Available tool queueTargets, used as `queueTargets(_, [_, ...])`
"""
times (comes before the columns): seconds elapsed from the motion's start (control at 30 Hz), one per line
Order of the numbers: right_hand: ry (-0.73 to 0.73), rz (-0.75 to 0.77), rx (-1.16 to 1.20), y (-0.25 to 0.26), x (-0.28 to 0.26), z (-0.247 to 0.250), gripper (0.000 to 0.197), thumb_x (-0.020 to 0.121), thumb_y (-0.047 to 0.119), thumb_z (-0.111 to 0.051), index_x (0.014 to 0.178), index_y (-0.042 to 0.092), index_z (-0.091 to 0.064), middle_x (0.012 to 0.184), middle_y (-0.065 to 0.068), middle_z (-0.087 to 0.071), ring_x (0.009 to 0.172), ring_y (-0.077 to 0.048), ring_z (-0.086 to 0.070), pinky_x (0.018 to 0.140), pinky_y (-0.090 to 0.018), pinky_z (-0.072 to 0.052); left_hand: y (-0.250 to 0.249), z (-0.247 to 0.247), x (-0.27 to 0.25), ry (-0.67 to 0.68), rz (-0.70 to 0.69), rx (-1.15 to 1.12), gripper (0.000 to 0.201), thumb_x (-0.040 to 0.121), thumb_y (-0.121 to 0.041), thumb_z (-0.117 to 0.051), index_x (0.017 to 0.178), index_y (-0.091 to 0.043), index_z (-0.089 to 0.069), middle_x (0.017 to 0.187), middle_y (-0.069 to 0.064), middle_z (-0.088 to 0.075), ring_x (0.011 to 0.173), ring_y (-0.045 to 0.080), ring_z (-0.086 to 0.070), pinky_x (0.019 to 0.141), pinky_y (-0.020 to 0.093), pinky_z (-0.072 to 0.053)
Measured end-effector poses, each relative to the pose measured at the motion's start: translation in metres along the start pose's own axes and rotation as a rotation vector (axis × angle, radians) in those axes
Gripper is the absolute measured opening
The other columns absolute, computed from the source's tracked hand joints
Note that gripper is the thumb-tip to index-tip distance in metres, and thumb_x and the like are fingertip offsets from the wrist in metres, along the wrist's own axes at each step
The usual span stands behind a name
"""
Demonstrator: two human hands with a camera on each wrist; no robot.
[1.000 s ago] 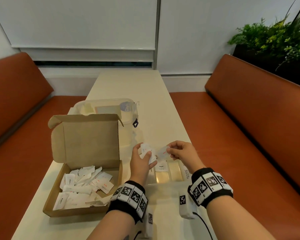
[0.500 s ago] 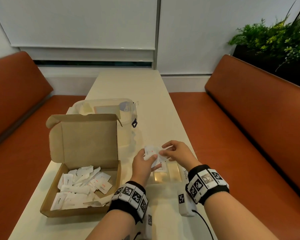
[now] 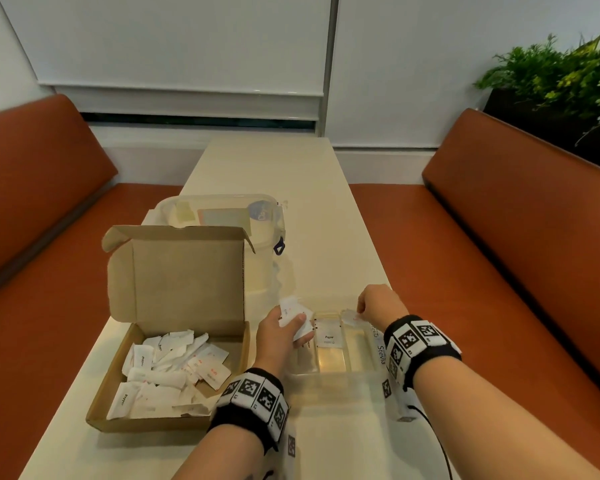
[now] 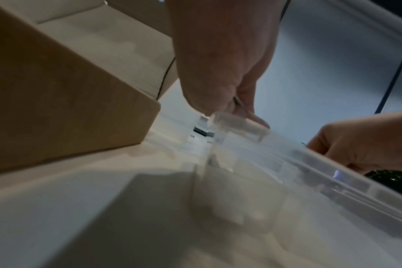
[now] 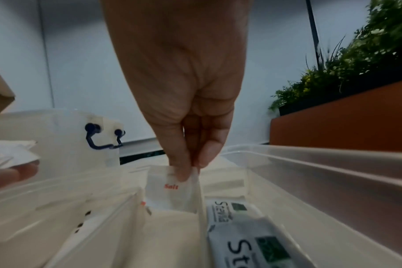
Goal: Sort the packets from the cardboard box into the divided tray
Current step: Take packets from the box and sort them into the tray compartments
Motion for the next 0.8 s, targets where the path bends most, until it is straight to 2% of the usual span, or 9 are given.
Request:
queueTargets(0.23, [0.08,0.041,-0.193,0.013,0.004,-0.019,0.029,0.088,-0.007,-0.046,0.108,0.002,-0.066,0.11,-0.014,-0.065,0.099,-0.029,-0.064,0.084,-0.031,-0.051,0.001,0.002,0.006,-0.005,0.054,-0.014,0.071,0.088,0.002,-0.062,0.148,-0.017,-0.029,0.133,0.008,-0.042,0.11,0.031,-0.059,0.069,0.031,-0.061])
queueTargets(0.3, [0.07,0.05,-0.218,0.013,0.006,-0.022,0.03,0.089,-0.007,-0.046,0.11,0.003,-0.065,0.112,-0.015,-0.065,0.1,-0.029,-0.064,0.085,-0.03,-0.05,0.0,0.001,0.007,0.033,0.063,-0.006,0.059,0.088,0.003,-0.061,0.14,-0.016,-0.04,0.135,0.013,-0.045,0.109,0.031,-0.059,0.064,0.028,-0.06])
queueTargets(0.37, [0.064,0.048,-0.228,0.014,0.005,-0.021,0.03,0.09,-0.006,-0.047,0.111,0.003,-0.065,0.112,-0.014,-0.065,0.1,-0.029,-0.064,0.085,-0.03,-0.05,-0.001,-0.001,0.006,0.072,0.051,0.021,0.036,0.089,0.003,-0.059,0.118,-0.018,-0.052,0.127,0.015,-0.051,0.106,0.03,-0.06,0.061,0.026,-0.059])
queueTargets(0.43, [0.062,0.053,-0.23,0.015,0.003,-0.02,0.029,0.089,-0.007,-0.046,0.111,0.003,-0.064,0.111,-0.014,-0.064,0.099,-0.028,-0.064,0.084,-0.029,-0.05,-0.002,-0.001,0.007,0.087,0.044,0.036,0.028,0.09,0.003,-0.058,0.103,-0.021,-0.055,0.118,0.012,-0.055,0.103,0.028,-0.061,0.061,0.026,-0.059])
queueTargets(0.53, [0.06,0.063,-0.229,0.016,0.0,-0.019,0.022,0.086,-0.01,-0.042,0.084,0.005,-0.058,0.086,-0.007,-0.059,0.079,-0.025,-0.055,0.063,-0.021,-0.044,-0.004,-0.001,0.006,0.1,0.032,0.052,0.03,0.09,0.002,-0.058,0.094,-0.028,-0.055,0.109,0.006,-0.057,0.099,0.024,-0.062,0.061,0.025,-0.059])
queueTargets(0.57, [0.053,0.054,-0.221,0.016,-0.001,-0.018,0.025,0.085,-0.01,-0.04,0.071,0.009,-0.048,0.073,-0.003,-0.05,0.071,-0.022,-0.049,0.053,-0.018,-0.036,-0.004,-0.001,0.006,0.102,0.031,0.057,0.031,0.09,0.002,-0.059,0.093,-0.029,-0.055,0.108,0.005,-0.057,0.098,0.023,-0.062,0.061,0.025,-0.059])
queueTargets(0.63, [0.054,0.04,-0.195,0.016,-0.004,-0.016,0.031,0.084,-0.01,-0.038,0.064,0.013,-0.033,0.065,0.0,-0.036,0.06,-0.017,-0.04,0.047,-0.019,-0.024,-0.004,0.0,0.007,0.105,0.031,0.064,0.031,0.09,0.002,-0.058,0.094,-0.028,-0.056,0.11,0.007,-0.057,0.098,0.023,-0.062,0.061,0.025,-0.059])
queueTargets(0.73, [0.004,0.07,-0.147,0.017,-0.009,-0.011,0.02,0.087,-0.008,-0.039,0.084,0.011,-0.048,0.082,-0.004,-0.049,0.076,-0.022,-0.051,0.06,-0.022,-0.038,-0.003,0.001,0.008,0.104,0.045,0.073,0.03,0.09,0.002,-0.059,0.099,-0.026,-0.056,0.114,0.008,-0.056,0.099,0.024,-0.062,0.06,0.025,-0.058])
queueTargets(0.8, [-0.053,0.103,-0.061,0.02,-0.011,-0.005,0.017,0.09,0.0,-0.045,0.102,0.008,-0.055,0.102,-0.007,-0.057,0.091,-0.023,-0.057,0.074,-0.027,-0.044,-0.002,0.001,0.009,0.084,0.068,0.063,0.044,0.089,0.003,-0.06,0.125,-0.02,-0.05,0.122,0.008,-0.05,0.101,0.025,-0.06,0.059,0.025,-0.058])
Point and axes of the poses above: each hand's wrist, its own x-axis towards the middle knuckle, its own z-axis out of the back of the hand, y = z × x, the point moved 4 cm from there along x, towards the middle knuckle
